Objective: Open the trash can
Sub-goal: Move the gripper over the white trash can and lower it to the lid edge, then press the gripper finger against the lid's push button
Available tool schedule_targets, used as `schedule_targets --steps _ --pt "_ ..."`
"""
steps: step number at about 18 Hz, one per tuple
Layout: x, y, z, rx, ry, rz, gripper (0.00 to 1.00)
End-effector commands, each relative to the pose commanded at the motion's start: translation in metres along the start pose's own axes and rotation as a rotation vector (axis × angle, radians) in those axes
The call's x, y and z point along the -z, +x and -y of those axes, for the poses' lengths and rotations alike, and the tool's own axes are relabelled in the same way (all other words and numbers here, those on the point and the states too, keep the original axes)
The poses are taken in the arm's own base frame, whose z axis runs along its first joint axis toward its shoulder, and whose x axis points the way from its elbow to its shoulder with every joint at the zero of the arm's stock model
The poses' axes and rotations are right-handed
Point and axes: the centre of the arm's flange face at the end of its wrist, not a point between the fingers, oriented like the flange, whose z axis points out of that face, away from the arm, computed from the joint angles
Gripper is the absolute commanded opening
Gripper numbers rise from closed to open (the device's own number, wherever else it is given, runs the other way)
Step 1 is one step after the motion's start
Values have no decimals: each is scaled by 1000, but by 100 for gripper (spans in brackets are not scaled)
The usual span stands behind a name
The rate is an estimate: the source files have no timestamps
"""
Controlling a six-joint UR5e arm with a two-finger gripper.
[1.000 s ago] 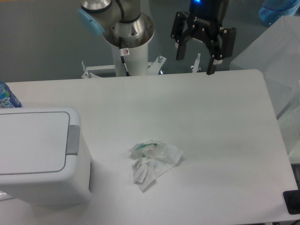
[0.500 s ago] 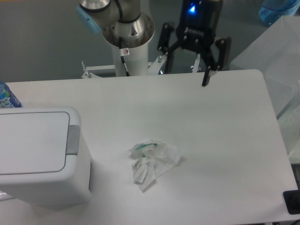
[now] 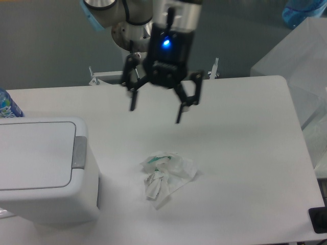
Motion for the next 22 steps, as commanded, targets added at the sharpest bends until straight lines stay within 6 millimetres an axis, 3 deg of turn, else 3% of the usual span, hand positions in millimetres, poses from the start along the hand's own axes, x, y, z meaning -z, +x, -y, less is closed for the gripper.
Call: schedule_targets --steps 3,8,14,22 --pt "-30 20 6 26 -7 -32 100" --pt "-58 24 0 118 -21 -48 100" --pt "-76 19 -6 134 -48 -59 100" --pt "-84 19 -9 151 -62 -66 100"
